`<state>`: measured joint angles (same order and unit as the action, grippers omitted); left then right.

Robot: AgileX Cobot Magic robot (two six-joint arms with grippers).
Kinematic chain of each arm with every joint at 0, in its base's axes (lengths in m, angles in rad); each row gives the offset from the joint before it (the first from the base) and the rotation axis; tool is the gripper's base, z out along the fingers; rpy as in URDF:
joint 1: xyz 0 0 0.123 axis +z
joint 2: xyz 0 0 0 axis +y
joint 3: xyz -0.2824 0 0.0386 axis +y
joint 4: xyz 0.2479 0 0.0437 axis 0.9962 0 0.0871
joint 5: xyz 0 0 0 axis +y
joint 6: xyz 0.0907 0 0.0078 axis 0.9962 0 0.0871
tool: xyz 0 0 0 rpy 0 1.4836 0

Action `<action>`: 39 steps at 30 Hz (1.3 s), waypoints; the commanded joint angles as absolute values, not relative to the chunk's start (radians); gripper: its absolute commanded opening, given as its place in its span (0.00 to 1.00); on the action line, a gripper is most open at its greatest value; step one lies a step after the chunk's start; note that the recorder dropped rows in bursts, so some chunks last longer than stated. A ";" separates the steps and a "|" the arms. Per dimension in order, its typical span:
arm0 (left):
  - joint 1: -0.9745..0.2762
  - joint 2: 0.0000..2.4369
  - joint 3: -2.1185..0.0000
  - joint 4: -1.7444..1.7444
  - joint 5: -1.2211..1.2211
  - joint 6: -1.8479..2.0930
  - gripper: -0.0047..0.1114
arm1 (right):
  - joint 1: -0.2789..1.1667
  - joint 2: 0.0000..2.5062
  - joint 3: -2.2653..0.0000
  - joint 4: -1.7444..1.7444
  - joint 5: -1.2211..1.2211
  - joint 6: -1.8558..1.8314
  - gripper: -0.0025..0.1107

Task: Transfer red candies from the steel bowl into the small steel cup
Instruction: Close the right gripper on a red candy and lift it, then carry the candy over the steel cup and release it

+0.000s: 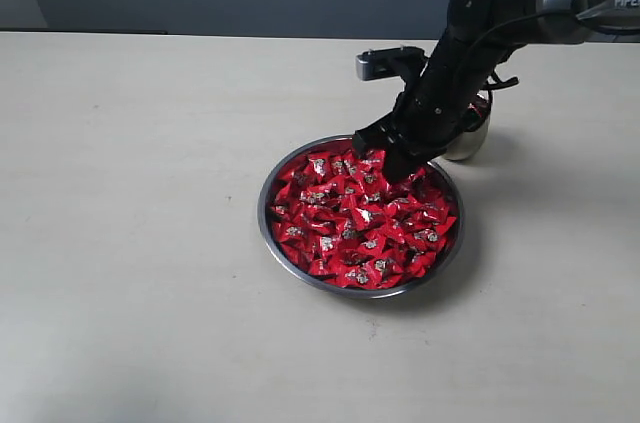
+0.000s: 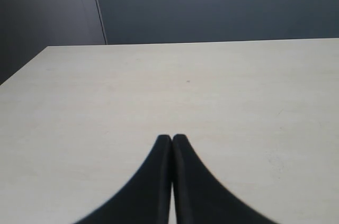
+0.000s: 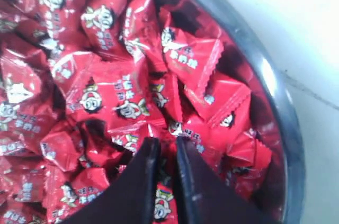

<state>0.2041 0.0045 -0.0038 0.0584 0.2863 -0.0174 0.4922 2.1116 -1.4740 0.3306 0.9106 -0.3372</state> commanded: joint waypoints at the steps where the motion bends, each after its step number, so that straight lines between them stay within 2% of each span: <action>1: 0.197 0.000 0.000 0.064 0.284 -0.020 0.04 | 0.491 2.067 -1.473 0.320 0.902 -0.340 0.09; 9: 0.197 0.000 0.000 0.064 0.284 -0.020 0.04 | 0.489 2.025 -1.500 0.273 0.908 -0.335 0.09; 23: 0.197 0.000 0.000 0.064 0.284 -0.020 0.04 | 0.478 2.004 -1.688 -0.158 0.915 -0.080 0.09; 32: 0.197 0.000 0.000 0.064 0.284 -0.020 0.04 | 0.354 2.011 -1.692 -0.043 0.918 -0.060 0.09; 39: 0.197 0.000 0.000 0.064 0.284 -0.020 0.04 | 0.349 2.051 -1.692 0.029 0.914 -0.125 0.09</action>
<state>0.2041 0.0045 -0.0038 0.0584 0.2863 -0.0174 0.3523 2.0339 -1.6860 0.0129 0.9181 -0.1083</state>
